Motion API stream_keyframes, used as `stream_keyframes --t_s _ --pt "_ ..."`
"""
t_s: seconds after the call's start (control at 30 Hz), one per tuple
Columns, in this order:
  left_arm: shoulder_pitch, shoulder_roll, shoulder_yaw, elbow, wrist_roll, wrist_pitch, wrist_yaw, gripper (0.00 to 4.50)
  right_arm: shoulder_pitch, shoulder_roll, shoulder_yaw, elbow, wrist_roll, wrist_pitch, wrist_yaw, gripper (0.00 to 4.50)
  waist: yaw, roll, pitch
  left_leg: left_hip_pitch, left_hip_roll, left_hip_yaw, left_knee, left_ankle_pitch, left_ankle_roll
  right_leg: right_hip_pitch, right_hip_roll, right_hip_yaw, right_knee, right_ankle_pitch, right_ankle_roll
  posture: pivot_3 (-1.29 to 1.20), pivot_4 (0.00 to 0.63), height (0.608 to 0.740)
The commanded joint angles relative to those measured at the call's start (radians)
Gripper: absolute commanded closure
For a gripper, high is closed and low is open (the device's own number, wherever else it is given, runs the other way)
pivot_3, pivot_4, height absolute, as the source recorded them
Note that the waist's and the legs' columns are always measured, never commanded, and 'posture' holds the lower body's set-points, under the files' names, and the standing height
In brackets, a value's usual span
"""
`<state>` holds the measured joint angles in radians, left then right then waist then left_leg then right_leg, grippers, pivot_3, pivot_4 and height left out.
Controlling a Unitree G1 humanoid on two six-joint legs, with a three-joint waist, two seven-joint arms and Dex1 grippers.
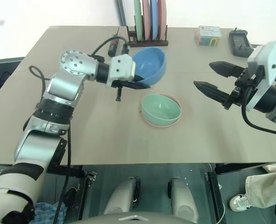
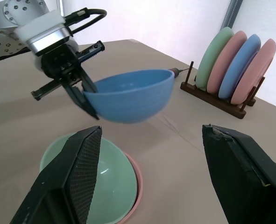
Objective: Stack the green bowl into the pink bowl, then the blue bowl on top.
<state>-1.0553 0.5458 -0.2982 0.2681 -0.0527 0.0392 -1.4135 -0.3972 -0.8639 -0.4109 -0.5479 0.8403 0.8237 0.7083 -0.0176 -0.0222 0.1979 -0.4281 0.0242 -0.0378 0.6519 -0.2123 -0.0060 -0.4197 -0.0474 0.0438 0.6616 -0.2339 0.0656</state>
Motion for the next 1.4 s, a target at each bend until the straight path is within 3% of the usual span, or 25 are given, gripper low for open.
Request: stream_keyframes --t_s 0.03,0.17,0.27,0.4,0.5,0.8,1.1,1.4 --pt "-0.02 0.014 -0.008 -0.078 -0.049 -0.048 -0.086 4.37 -0.024 -0.022 -0.011 -0.016 0.015 -0.021 -0.004 0.93 0.001 0.0 0.0 0.0 0.0 0.0 0.0 0.0 0.0 0.0 0.0 0.0 0.0 0.0 0.0 0.0 0.15 0.74" --pt "-0.019 0.011 -0.002 -0.093 -0.071 -0.054 -0.108 4.37 -0.027 -0.027 -0.01 -0.012 0.013 -0.026 -0.002 0.93 0.002 0.0 0.0 0.0 0.0 0.0 0.0 0.0 0.0 0.0 0.0 0.0 0.0 0.0 0.0 0.0 0.15 0.74" --pt "-0.017 0.008 0.007 -0.091 -0.089 -0.056 -0.109 3.49 -0.026 -0.03 -0.007 -0.006 0.009 -0.032 0.001 0.93 0.003 0.0 0.0 0.0 0.0 0.0 0.001 0.0 0.0 0.0 0.0 0.0 0.0 0.0 0.0 0.0 0.15 0.74" --pt "-0.003 -0.008 0.038 -0.092 -0.118 -0.084 -0.073 1.87 -0.028 -0.031 0.002 0.0 0.008 -0.038 0.008 0.93 0.003 0.0 0.0 0.0 0.0 0.0 0.001 0.0 0.0 0.0 0.0 0.0 0.0 0.0 0.0 0.0 0.15 0.74" --pt "0.016 -0.026 0.098 -0.109 -0.211 -0.057 -0.068 0.9 -0.036 -0.031 0.017 0.011 0.0 -0.046 0.014 0.93 0.003 0.0 0.0 0.0 0.0 0.0 0.001 0.0 0.0 0.0 0.0 0.0 0.0 0.0 0.0 0.0 0.15 0.74" --pt "0.155 0.021 0.295 -0.088 -0.306 0.176 0.159 0.9 0.003 -0.026 0.046 0.042 -0.036 -0.076 0.04 0.93 0.0 0.0 0.0 0.0 0.0 0.0 0.001 0.0 0.0 0.0 0.0 0.0 0.001 0.0 0.0 0.0 0.15 0.74" --pt "0.694 0.15 0.523 -0.439 -0.329 0.311 0.402 0.9 0.193 -0.019 0.044 0.16 -0.159 -0.245 0.177 0.93 0.004 0.0 0.0 0.001 0.001 0.0 0.001 0.0 0.0 0.001 0.0 0.0 0.001 0.0 0.0 0.0 0.15 0.74" --pt "0.994 0.142 0.773 -0.663 -0.403 0.361 0.572 0.9 0.182 0.025 0.076 0.244 -0.184 -0.366 0.26 0.93 0.001 0.0 0.0 0.013 0.002 0.004 0.0 0.0 0.0 0.01 0.0 0.003 0.0 0.0 0.0 0.0 0.15 0.74"
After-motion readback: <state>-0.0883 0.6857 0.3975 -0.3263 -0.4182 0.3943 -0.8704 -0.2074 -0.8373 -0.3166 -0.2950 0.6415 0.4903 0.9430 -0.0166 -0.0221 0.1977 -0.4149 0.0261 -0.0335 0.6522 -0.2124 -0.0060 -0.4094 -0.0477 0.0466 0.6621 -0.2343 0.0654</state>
